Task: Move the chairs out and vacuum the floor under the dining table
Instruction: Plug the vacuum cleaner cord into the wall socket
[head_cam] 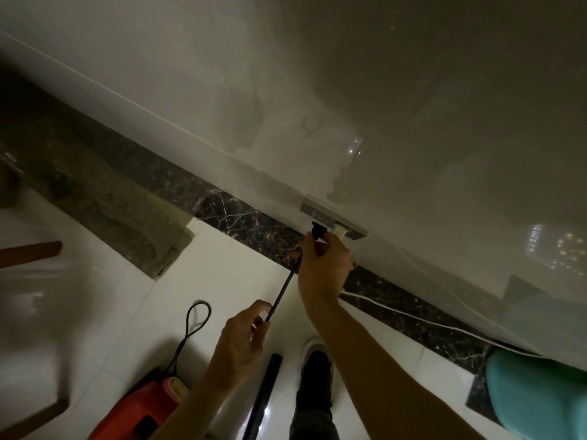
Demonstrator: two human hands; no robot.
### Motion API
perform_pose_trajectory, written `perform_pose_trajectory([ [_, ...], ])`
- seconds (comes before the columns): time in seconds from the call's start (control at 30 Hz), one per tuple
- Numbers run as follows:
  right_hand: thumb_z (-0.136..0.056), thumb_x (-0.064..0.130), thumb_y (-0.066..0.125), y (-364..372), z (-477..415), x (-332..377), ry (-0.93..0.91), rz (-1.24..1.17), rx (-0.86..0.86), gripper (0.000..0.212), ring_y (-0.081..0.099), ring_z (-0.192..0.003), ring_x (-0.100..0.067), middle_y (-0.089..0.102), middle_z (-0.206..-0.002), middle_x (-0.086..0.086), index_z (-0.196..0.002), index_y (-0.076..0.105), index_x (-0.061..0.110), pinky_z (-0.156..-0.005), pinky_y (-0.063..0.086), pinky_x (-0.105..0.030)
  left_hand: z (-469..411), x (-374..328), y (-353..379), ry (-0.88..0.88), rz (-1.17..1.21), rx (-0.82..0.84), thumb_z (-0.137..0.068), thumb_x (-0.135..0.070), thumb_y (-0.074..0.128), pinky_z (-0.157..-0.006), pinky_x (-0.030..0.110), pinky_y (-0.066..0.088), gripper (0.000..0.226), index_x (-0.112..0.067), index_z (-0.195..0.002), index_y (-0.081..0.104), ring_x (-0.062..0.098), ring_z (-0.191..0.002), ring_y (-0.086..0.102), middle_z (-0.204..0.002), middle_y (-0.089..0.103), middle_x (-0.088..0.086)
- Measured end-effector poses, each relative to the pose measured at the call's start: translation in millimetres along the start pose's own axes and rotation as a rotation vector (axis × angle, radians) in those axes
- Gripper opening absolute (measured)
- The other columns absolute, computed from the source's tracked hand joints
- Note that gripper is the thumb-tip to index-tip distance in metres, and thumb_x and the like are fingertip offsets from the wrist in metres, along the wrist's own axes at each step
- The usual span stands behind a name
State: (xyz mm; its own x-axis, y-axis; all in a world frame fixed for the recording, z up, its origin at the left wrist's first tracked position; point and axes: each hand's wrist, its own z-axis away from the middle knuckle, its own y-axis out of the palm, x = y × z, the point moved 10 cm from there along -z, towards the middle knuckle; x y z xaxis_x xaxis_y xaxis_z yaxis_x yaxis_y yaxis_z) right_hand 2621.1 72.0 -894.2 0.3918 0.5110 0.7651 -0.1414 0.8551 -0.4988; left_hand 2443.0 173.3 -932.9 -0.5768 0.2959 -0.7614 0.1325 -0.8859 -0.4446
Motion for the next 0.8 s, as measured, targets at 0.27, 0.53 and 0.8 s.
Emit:
perform_pose_trajectory([
  [0.27,-0.095,0.022,0.063,-2.0,1.7,-4.9,0.000,-0.089,-0.087,0.016,0.069,-0.069,-0.009,0.072,-0.080,0.000,-0.100,0.071,0.009,-0.070,0.061,-0.027,-5.8,0.9,4.7,0.048,0.021,0.045,-0.096,-0.031,0.057,-0.067,0.015,0.052,0.011,-0.039,-0.104,0.057,0.004,-0.081,0.064,-0.078,0.065,-0.015],
  [0.53,-0.096,0.022,0.061,2.3,4.4,0.0,-0.046,-0.109,-0.096,0.018,0.069,-0.062,-0.016,0.070,-0.070,-0.002,-0.106,0.070,0.010,-0.065,0.062,-0.036,-10.8,4.6,4.5,0.113,-0.003,0.093,-0.096,-0.027,0.057,-0.066,0.015,0.052,0.021,-0.047,-0.103,0.053,0.007,-0.074,0.065,-0.076,0.064,-0.011],
  [0.8,-0.098,0.018,0.059,0.5,7.6,5.7,-0.092,-0.104,-0.105,0.010,0.069,-0.059,-0.010,0.070,-0.074,-0.001,-0.088,0.062,0.021,-0.059,0.059,-0.023,-15.4,9.7,0.3,0.126,-0.016,0.107,-0.094,-0.019,0.061,-0.066,0.019,0.054,0.028,-0.046,-0.100,0.055,0.011,-0.072,0.065,-0.074,0.065,-0.005],
])
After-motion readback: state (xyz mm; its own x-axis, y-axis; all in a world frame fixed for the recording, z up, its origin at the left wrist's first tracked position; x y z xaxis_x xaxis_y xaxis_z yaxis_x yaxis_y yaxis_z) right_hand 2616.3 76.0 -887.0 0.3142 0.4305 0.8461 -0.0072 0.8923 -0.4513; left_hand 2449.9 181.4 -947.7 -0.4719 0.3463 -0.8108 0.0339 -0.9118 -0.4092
